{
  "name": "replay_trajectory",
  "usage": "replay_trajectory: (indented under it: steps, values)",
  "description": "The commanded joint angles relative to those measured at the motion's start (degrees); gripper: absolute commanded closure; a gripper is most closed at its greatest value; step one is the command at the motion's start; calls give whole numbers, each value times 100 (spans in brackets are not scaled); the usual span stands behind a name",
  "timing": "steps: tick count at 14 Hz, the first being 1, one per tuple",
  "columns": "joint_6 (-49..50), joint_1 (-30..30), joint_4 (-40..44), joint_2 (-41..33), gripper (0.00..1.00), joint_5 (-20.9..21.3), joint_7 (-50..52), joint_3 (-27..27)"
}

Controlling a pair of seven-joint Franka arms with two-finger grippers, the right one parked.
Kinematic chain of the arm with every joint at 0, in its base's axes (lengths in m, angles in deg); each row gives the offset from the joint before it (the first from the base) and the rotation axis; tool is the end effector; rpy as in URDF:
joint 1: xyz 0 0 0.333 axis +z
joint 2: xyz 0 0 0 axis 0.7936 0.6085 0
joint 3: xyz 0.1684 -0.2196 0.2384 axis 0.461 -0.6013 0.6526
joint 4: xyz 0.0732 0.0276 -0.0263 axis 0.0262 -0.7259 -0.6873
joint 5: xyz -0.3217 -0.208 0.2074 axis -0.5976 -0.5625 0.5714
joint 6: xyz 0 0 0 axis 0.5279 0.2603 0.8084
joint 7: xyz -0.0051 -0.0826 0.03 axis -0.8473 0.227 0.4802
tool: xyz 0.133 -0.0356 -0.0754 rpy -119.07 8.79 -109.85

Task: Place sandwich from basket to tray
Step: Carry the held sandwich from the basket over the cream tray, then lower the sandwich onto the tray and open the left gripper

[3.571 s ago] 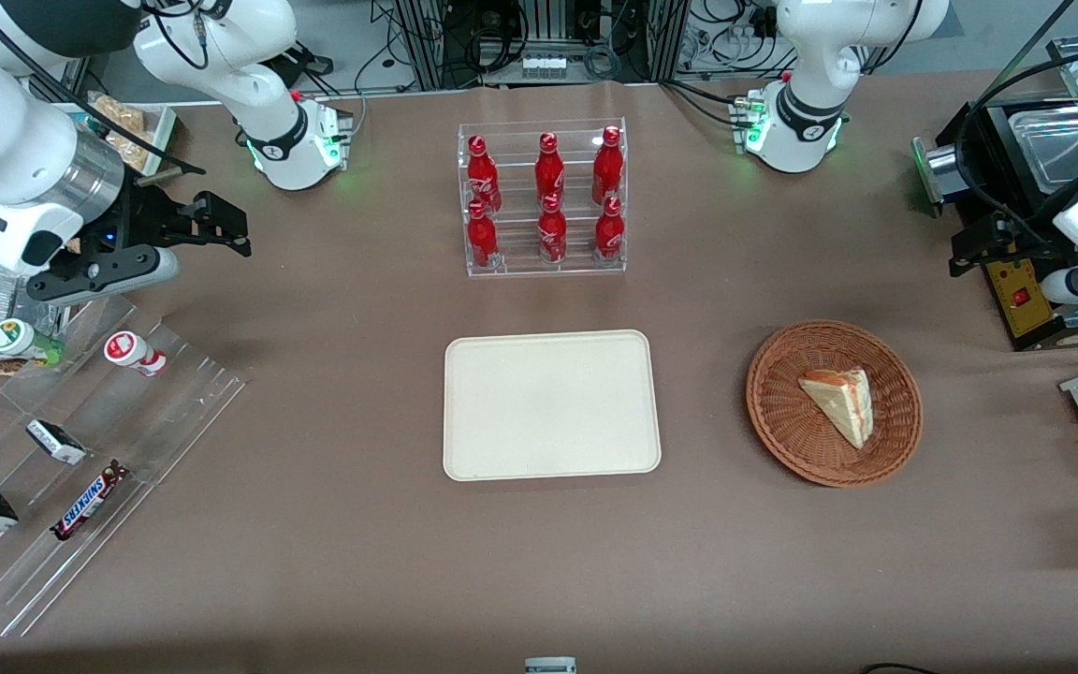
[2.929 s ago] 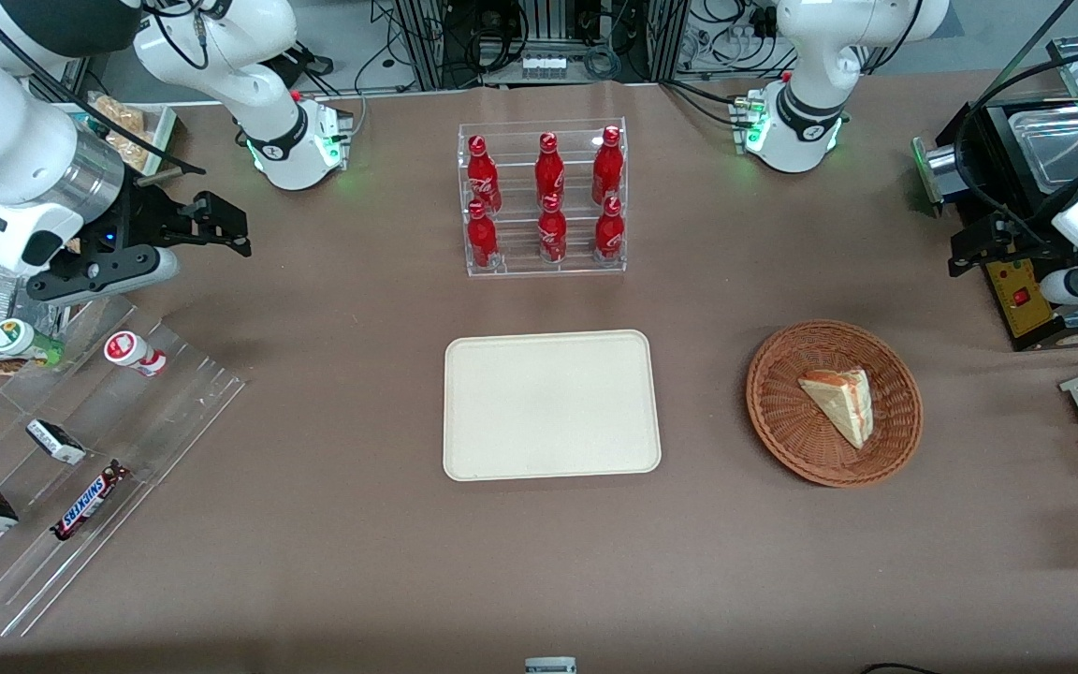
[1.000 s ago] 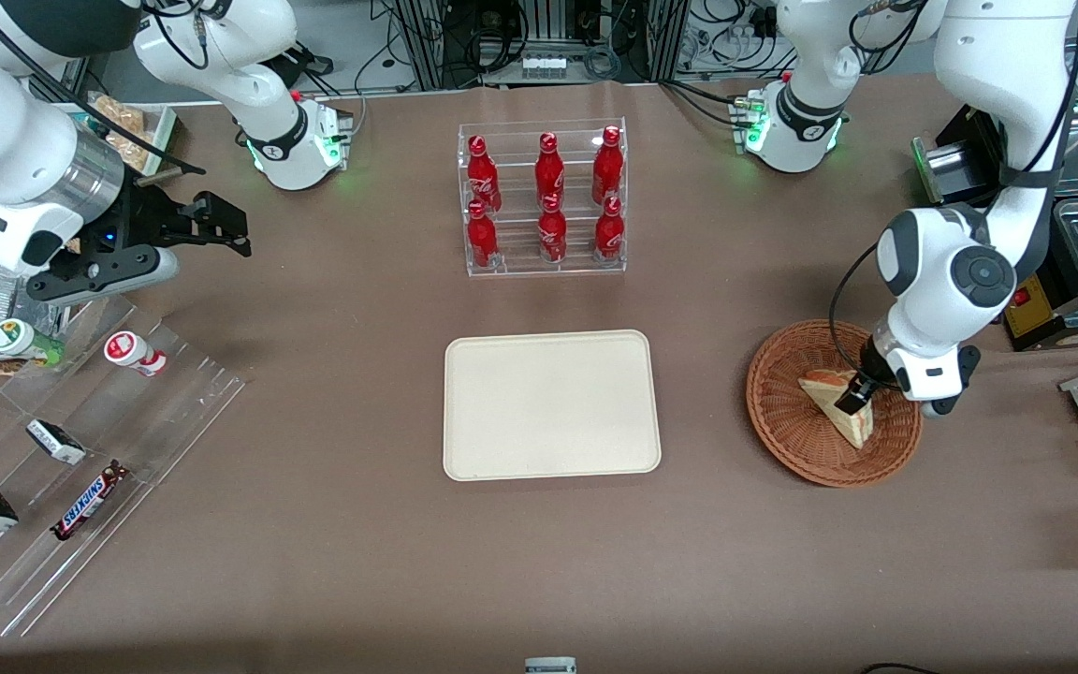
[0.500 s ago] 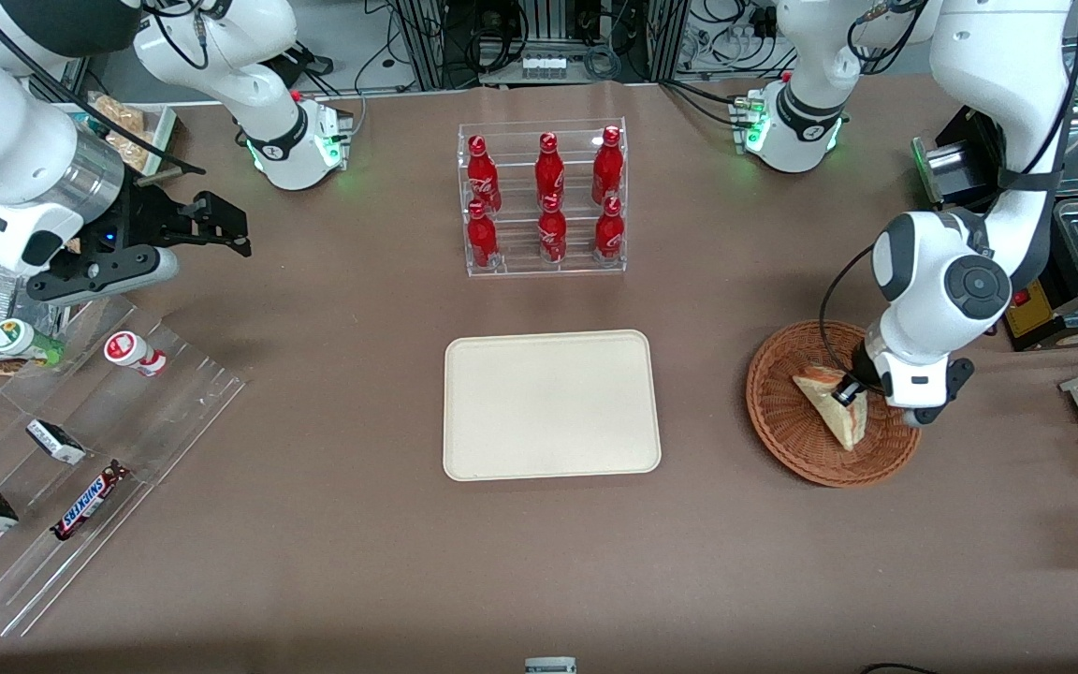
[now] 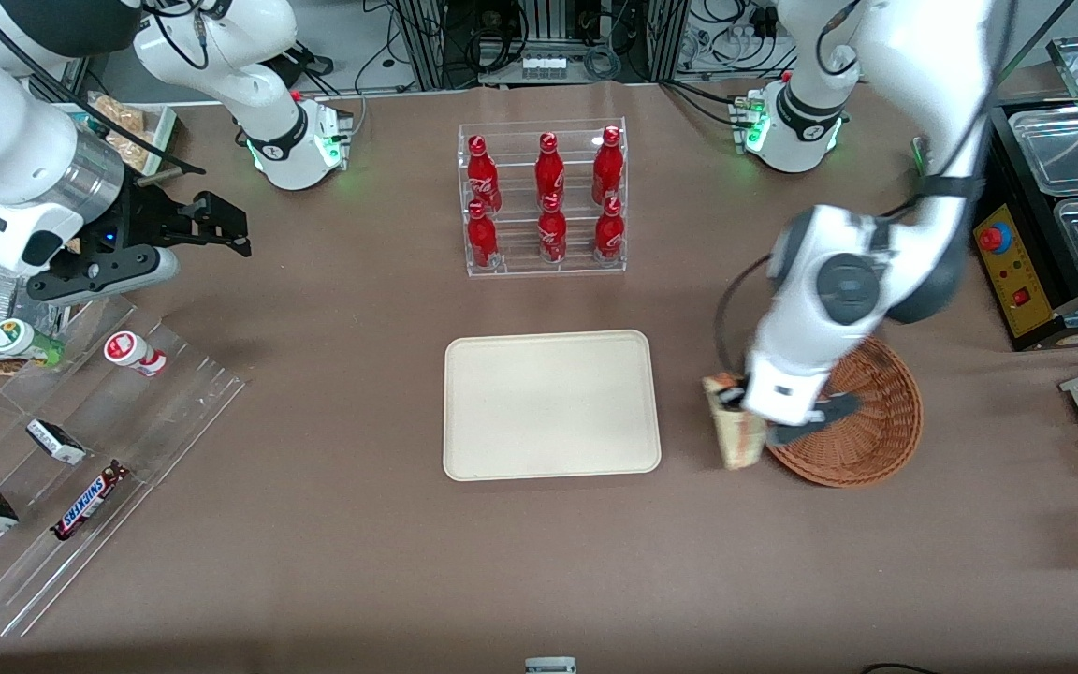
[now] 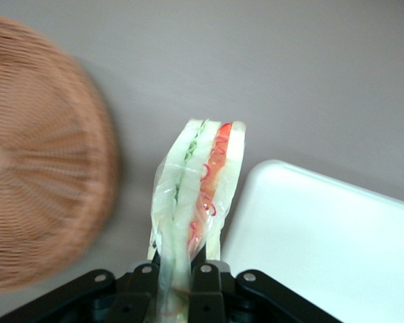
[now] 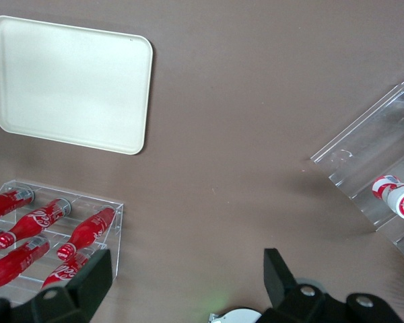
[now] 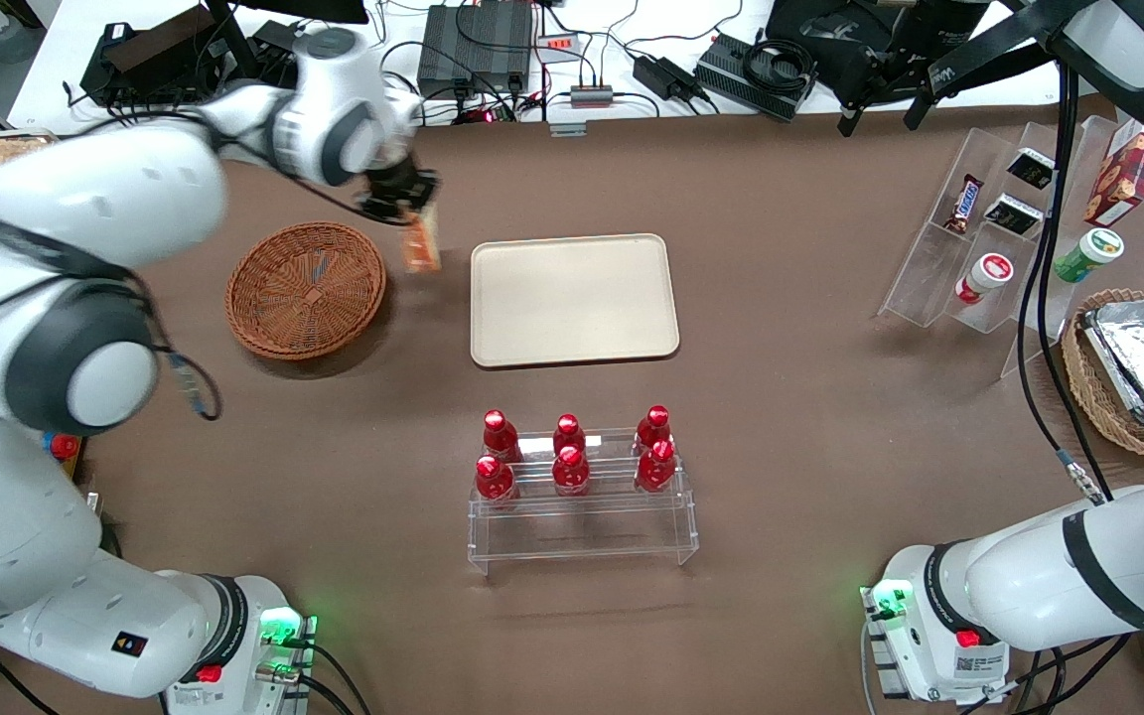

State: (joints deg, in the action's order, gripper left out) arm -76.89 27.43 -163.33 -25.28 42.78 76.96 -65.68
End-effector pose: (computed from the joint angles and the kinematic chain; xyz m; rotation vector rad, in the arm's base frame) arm 0.6520 -0.3129 0.3162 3.0638 0.5029 0.0593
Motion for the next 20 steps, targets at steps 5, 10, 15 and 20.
replay_trajectory:
  steps: [5,10,15,20]
  values:
    - [96,-1506,2179,1943,96,-17,1144,118]
    - [-509,-1885,2234,2234,92,140,1662,136]
    - [-511,-1876,2163,2147,0,229,1751,136]
    - [1069,-1465,2173,745,0,238,869,145]
